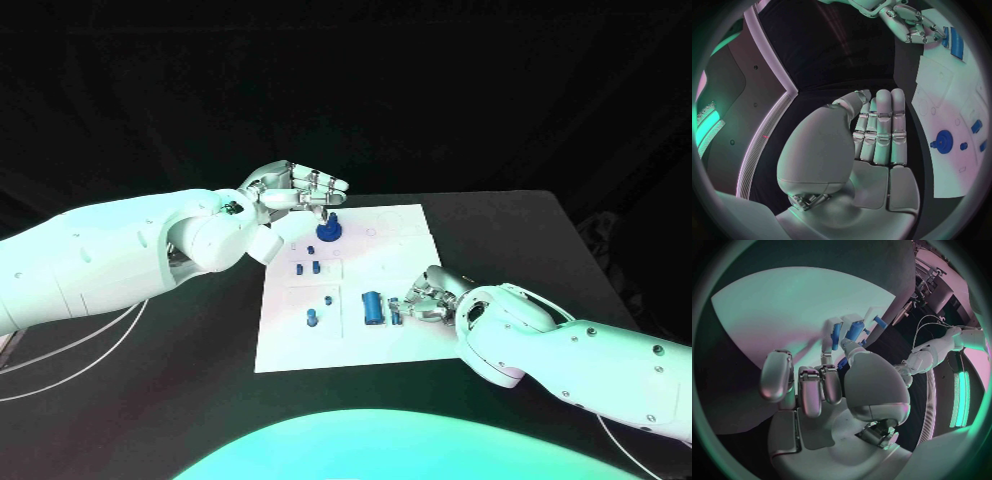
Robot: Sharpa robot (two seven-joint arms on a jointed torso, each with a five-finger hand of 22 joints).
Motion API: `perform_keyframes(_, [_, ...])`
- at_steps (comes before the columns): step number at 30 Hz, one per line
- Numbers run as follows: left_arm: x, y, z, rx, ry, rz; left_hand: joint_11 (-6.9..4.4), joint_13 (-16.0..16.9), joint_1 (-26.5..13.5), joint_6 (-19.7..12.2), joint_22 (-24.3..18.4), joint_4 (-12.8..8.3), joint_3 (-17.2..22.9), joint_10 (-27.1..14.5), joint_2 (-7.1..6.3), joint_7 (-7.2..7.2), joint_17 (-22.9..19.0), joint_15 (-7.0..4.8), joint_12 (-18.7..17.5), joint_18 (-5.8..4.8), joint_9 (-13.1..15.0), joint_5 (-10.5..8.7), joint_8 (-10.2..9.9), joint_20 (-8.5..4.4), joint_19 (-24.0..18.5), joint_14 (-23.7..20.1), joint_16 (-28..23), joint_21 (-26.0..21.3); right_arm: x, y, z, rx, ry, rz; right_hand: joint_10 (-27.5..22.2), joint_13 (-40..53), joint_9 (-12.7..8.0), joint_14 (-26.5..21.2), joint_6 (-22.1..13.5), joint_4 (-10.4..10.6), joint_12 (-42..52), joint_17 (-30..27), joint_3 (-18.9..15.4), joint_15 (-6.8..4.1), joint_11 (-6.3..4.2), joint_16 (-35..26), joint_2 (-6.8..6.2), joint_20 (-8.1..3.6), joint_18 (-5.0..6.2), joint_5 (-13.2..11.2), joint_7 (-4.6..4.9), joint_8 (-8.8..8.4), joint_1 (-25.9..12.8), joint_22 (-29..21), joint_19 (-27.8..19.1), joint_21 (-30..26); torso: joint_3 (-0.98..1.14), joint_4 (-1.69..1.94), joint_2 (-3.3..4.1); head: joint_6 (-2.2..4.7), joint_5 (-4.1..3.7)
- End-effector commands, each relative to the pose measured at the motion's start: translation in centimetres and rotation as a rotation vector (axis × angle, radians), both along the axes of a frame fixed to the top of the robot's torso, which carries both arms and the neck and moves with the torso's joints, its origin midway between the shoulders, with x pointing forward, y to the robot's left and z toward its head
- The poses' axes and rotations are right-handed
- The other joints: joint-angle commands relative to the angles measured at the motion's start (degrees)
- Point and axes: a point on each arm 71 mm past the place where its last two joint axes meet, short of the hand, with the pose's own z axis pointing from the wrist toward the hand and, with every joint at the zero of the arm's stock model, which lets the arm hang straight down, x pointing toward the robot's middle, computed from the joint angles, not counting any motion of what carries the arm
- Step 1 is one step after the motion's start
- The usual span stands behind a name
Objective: Assemble the parts on the task board
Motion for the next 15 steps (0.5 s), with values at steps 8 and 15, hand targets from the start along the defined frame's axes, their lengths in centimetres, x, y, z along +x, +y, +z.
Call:
perform_keyframes(8, [-0.02, -0.17, 0.09, -0.011, -0.001, -0.015, -0.11, 0.07, -0.05, -0.47, -0.08, -0.05, -0.36, -0.31, 0.68, 0.02, -0.07, -0.11, 0.32, 0.41, -0.09, 0.19, -0.11, 0.13, -0.3, -0.42, -0.23, -0.26, -0.13, -0.21, 0.26, -0.009, -0.035, 0.027, 2.9, 10.66, 0.17, 6.18, -0.54, -0.72, 0.13, 15.1, -0.39, -0.36, -0.42, 0.24, 0.69, -0.27, -1.01, 1.14, -0.1, 0.39, 1.97, 2.41, 0.42, -0.23, 0.02, 0.03, 0.0, 0.0, -0.22])
perform_keyframes(15, [-0.01, -0.17, 0.08, -0.011, -0.001, -0.015, -0.11, 0.07, -0.05, -0.47, -0.08, -0.05, -0.36, -0.31, 0.68, 0.02, -0.07, -0.11, 0.32, 0.41, -0.09, 0.19, -0.11, 0.13, -0.3, -0.42, -0.23, -0.26, -0.34, -0.27, 1.0, 0.06, -0.105, 0.051, 2.77, 10.5, 0.19, 6.18, -0.86, -1.76, -0.15, 15.1, -0.04, -0.46, -0.54, 0.24, 1.43, -0.33, -0.98, 1.5, -0.22, 0.37, 3.94, 2.4, 0.41, -0.42, -0.01, -0.02, -0.03, 0.0, -0.2])
